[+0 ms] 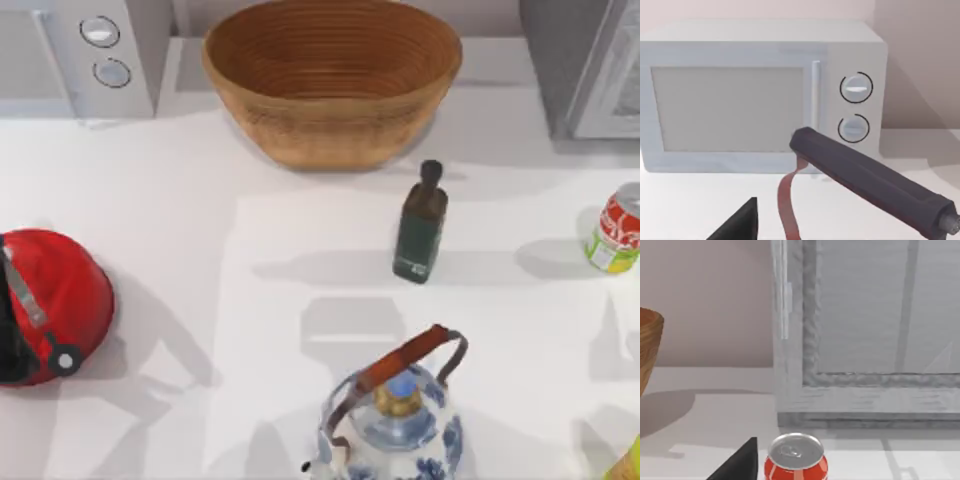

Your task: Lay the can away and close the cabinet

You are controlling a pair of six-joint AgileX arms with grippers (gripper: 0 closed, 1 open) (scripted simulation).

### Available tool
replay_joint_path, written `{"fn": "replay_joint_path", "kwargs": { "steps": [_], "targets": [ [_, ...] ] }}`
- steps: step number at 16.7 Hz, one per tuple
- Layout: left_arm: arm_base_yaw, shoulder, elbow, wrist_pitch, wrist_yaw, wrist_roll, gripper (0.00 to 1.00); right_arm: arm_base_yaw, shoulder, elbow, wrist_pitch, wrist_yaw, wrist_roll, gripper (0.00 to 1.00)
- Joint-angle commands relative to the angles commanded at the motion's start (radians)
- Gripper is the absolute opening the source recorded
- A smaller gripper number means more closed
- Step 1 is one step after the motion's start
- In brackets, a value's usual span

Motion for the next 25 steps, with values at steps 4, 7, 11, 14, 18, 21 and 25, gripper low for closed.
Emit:
{"fn": "replay_joint_path", "kwargs": {
  "steps": [4,7,11,14,18,21,25],
  "targets": [
    [0.000,0.000,0.000,0.000,0.000,0.000,1.00,0.008,0.031,0.001,0.015,0.006,-0.009,1.00],
    [0.000,0.000,0.000,0.000,0.000,0.000,1.00,0.039,0.157,0.020,0.089,0.028,-0.016,1.00],
    [0.000,0.000,0.000,0.000,0.000,0.000,1.00,0.094,0.455,0.079,0.271,0.071,0.010,1.00],
    [0.000,0.000,0.000,0.000,0.000,0.000,1.00,0.127,0.736,0.137,0.442,0.104,0.039,1.00],
    [0.000,0.000,0.000,0.000,0.000,0.000,1.00,0.154,1.115,0.208,0.680,0.133,0.073,1.00],
    [0.000,0.000,0.000,0.000,0.000,0.000,1.00,0.162,1.365,0.245,0.842,0.147,0.085,1.00],
    [0.000,0.000,0.000,0.000,0.000,0.000,1.00,0.165,1.619,0.262,1.009,0.163,0.087,1.00]
  ]
}}
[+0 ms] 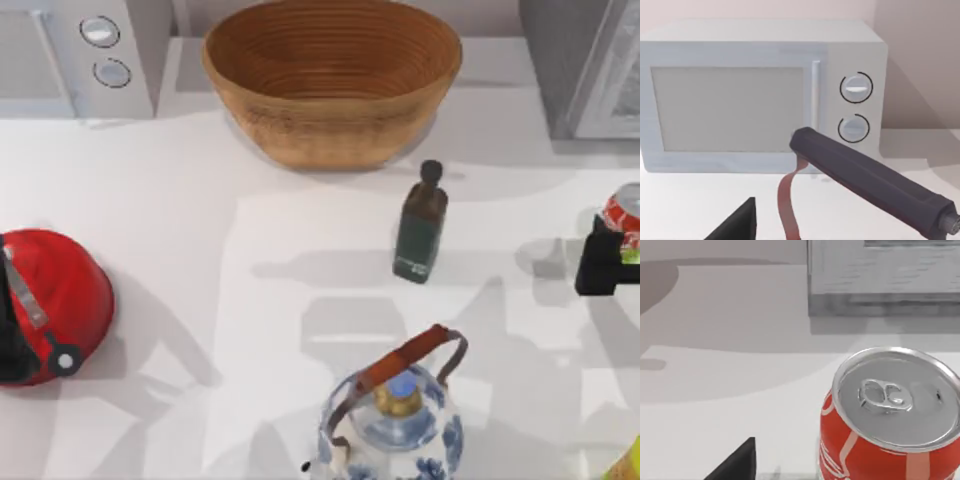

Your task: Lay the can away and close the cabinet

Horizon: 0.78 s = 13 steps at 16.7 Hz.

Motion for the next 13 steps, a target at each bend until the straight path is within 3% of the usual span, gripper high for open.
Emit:
{"fn": "replay_joint_path", "kwargs": {
  "steps": [9,13],
  "targets": [
    [0.000,0.000,0.000,0.000,0.000,0.000,1.00,0.001,0.123,-0.012,0.081,0.015,-0.004,1.00],
    [0.000,0.000,0.000,0.000,0.000,0.000,1.00,-0.041,0.158,0.035,0.073,-0.023,-0.020,1.00]
  ]
}}
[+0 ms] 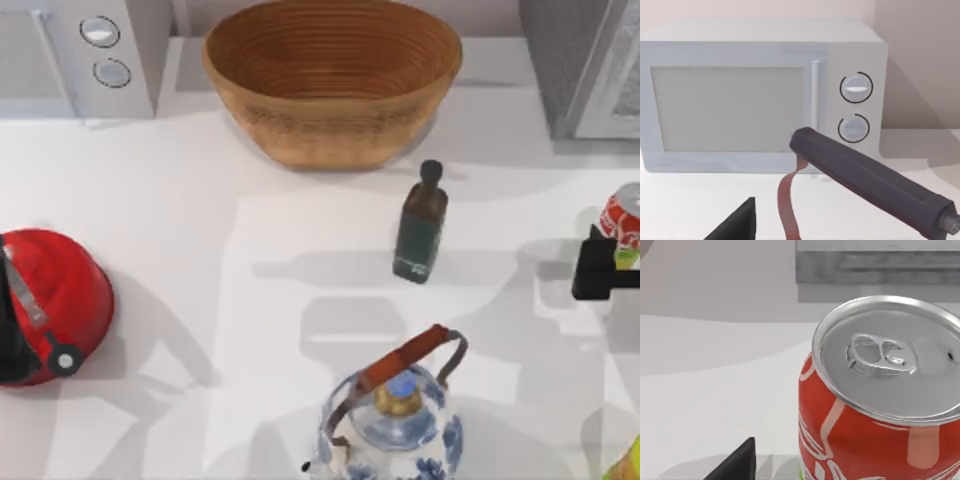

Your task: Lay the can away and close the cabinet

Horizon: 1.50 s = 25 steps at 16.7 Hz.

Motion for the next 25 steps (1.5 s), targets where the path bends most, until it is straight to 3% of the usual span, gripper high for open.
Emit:
{"fn": "replay_joint_path", "kwargs": {
  "steps": [12,25],
  "targets": [
    [0.000,0.000,0.000,0.000,0.000,0.000,1.00,0.006,0.224,0.168,0.055,0.006,0.001,1.00],
    [0.000,0.000,0.000,0.000,0.000,0.000,1.00,0.006,0.224,0.168,0.055,0.006,0.001,0.02]
  ]
}}
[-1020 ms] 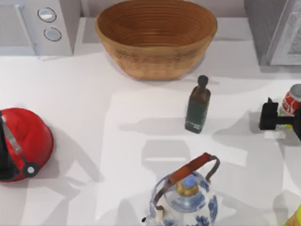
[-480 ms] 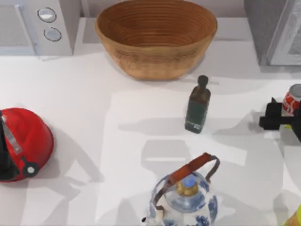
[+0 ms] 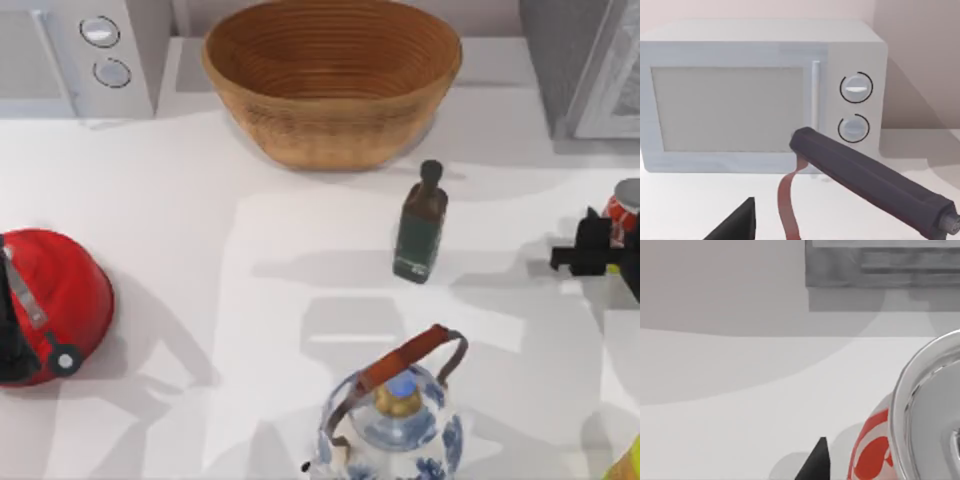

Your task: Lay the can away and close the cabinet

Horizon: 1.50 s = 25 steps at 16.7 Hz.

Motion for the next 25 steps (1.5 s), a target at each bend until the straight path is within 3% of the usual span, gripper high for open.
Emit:
{"fn": "replay_joint_path", "kwargs": {
  "steps": [12,25],
  "targets": [
    [0.000,0.000,0.000,0.000,0.000,0.000,1.00,0.001,-0.034,0.011,-0.037,-0.005,0.000,0.00],
    [0.000,0.000,0.000,0.000,0.000,0.000,1.00,0.001,-0.588,0.208,-0.805,-0.011,-0.002,0.00]
  ]
}}
